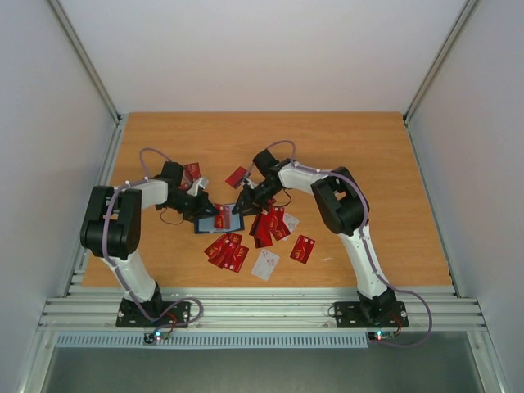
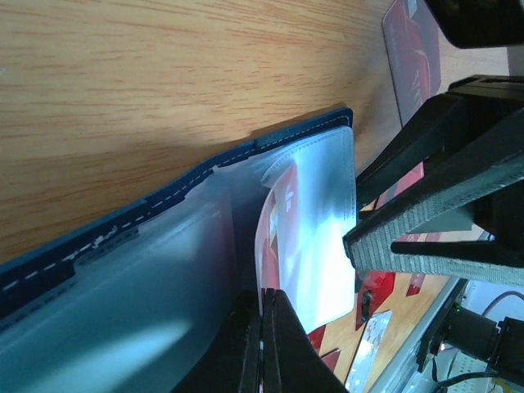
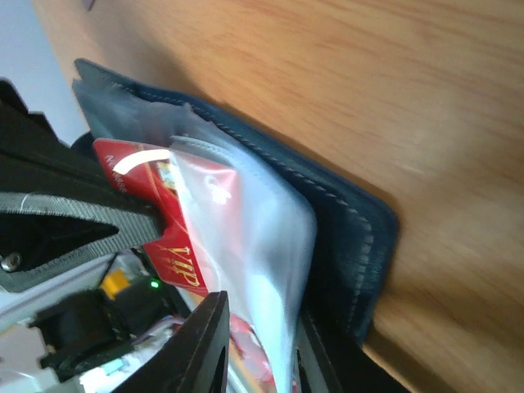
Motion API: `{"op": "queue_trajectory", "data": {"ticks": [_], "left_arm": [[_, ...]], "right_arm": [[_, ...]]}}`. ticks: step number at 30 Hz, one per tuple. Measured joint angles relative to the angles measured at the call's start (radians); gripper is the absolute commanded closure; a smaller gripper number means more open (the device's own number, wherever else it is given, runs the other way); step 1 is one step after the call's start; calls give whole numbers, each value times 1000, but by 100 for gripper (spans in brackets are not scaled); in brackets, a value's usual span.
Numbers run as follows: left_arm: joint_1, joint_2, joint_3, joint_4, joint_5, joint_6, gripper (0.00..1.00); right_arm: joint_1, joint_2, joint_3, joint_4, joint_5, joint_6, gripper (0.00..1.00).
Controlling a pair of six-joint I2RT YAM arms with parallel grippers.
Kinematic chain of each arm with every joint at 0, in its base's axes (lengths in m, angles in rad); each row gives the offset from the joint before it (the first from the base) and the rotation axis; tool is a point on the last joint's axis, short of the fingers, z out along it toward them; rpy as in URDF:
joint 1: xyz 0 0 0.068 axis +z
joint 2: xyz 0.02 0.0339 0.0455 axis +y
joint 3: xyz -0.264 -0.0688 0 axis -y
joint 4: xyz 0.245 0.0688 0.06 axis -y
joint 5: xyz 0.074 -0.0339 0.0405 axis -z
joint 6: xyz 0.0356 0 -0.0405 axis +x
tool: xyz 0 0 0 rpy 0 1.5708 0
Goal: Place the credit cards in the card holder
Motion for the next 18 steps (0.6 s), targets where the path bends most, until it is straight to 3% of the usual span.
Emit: {"op": "queue_trajectory", "data": {"ticks": [6,13,18], "left_arm": [[-6,0,-1,-2,-2,-15,100],[-19,0,-1,-9,-13,-13,100],[-24,-1,0,-10,-23,-10,100]], "right_arm": [[13,-32,8,-28,55,-26,56],[18,-84,0,-122,172,-77,56],[16,-145,-72,-164,253,-93,64]]}}
